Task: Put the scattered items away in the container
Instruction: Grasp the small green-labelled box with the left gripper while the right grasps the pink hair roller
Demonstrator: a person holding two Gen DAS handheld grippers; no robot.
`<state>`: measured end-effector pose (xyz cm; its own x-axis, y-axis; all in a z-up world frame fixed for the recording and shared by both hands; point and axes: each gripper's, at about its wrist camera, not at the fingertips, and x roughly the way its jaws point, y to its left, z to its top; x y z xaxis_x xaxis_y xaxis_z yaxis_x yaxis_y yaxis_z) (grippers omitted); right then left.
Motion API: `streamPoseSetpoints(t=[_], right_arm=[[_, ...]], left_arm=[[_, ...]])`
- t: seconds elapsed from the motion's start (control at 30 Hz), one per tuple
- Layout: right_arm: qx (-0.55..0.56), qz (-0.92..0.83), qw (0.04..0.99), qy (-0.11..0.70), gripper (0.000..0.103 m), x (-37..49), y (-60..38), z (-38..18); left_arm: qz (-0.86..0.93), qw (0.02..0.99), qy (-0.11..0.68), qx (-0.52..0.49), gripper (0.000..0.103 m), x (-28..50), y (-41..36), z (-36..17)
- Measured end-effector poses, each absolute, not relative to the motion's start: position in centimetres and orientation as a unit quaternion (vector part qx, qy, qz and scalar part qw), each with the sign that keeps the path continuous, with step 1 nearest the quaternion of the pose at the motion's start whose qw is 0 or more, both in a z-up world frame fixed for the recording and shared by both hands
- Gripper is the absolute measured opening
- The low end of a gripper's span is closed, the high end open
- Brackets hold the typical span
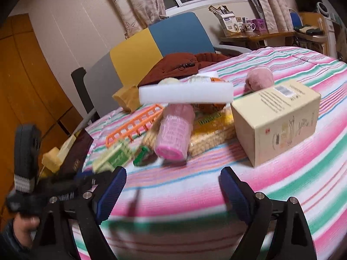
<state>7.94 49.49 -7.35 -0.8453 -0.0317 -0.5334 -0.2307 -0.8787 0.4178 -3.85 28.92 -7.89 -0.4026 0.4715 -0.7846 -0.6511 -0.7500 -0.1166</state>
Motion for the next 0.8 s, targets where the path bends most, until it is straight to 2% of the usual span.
streamPoseSetpoints(t=[0.1,0.4,0.5,0.57,0.63,0.8], right_arm=[[-0.266,0.93,0.055,0.246,0.077,6.8,49.7,-6.9],[-0.258,0.933,0.073,0.241,0.066,3.6,50.4,-5.8],[-0.269,0.931,0.074,0.236,0.057,2.7,50.2,-6.0],[-0.28,0.928,0.078,0.231,0.043,2.6,50.2,-6.4],[-0.289,0.927,0.082,0.226,0.039,2.6,50.2,-6.6],[-0.294,0.928,0.082,0.215,0.038,3.2,49.7,-6.6]], left_arm=[[0.833,0.339,0.112,-0.422,0.034,-3.3,28.7,-8.1],[0.831,0.35,0.103,-0.421,0.041,-3.9,29.2,-8.1],[0.83,0.353,0.104,-0.42,0.041,-4.2,29.7,-8.1],[0.832,0.351,0.102,-0.418,0.041,-4.5,29.8,-8.2],[0.833,0.351,0.098,-0.416,0.041,-4.6,29.8,-8.3],[0.835,0.35,0.091,-0.415,0.04,-4.4,29.4,-8.6]])
